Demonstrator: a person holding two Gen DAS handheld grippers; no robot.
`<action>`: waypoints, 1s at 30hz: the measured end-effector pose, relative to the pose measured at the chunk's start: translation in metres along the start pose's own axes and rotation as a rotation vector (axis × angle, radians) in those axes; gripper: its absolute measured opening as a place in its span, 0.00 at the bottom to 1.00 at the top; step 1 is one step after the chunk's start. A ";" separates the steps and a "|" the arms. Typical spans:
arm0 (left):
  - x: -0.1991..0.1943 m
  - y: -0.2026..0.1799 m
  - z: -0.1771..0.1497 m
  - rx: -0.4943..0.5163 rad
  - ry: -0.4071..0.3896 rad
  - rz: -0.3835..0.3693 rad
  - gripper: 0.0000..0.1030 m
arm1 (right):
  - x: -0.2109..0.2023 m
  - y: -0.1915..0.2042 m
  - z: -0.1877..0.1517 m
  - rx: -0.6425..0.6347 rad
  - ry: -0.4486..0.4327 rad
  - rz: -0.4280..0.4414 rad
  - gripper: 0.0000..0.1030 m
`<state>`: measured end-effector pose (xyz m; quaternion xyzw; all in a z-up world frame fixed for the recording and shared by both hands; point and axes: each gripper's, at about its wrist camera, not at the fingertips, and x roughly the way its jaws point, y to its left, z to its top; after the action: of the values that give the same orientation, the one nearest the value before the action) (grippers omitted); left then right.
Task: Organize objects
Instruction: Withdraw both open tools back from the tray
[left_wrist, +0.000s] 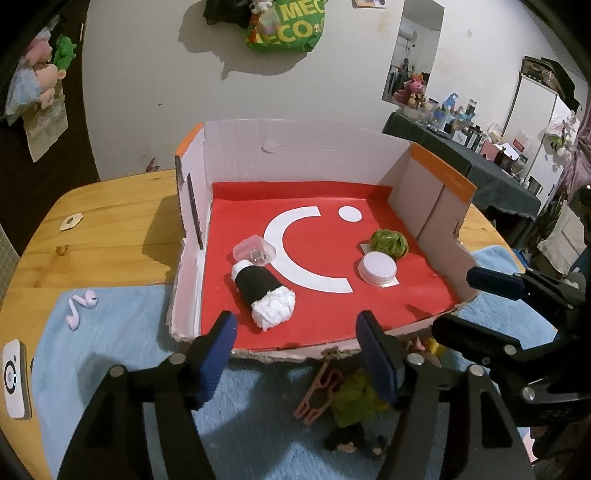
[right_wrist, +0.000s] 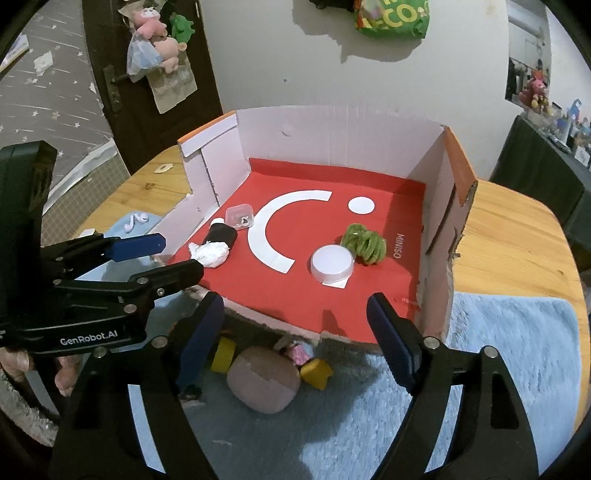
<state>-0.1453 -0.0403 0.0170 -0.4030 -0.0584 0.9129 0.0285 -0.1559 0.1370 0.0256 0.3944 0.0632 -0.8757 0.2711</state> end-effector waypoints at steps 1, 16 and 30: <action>-0.002 0.000 -0.001 -0.002 -0.003 0.000 0.70 | -0.002 0.001 -0.001 0.000 -0.003 -0.001 0.77; -0.024 -0.008 -0.022 0.008 -0.012 -0.004 0.75 | -0.024 0.011 -0.020 -0.008 -0.023 -0.006 0.80; -0.032 -0.018 -0.050 0.021 0.007 -0.014 0.75 | -0.033 0.013 -0.046 0.001 -0.010 -0.021 0.80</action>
<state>-0.0869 -0.0219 0.0098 -0.4055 -0.0515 0.9118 0.0392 -0.1014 0.1547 0.0197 0.3893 0.0657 -0.8806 0.2621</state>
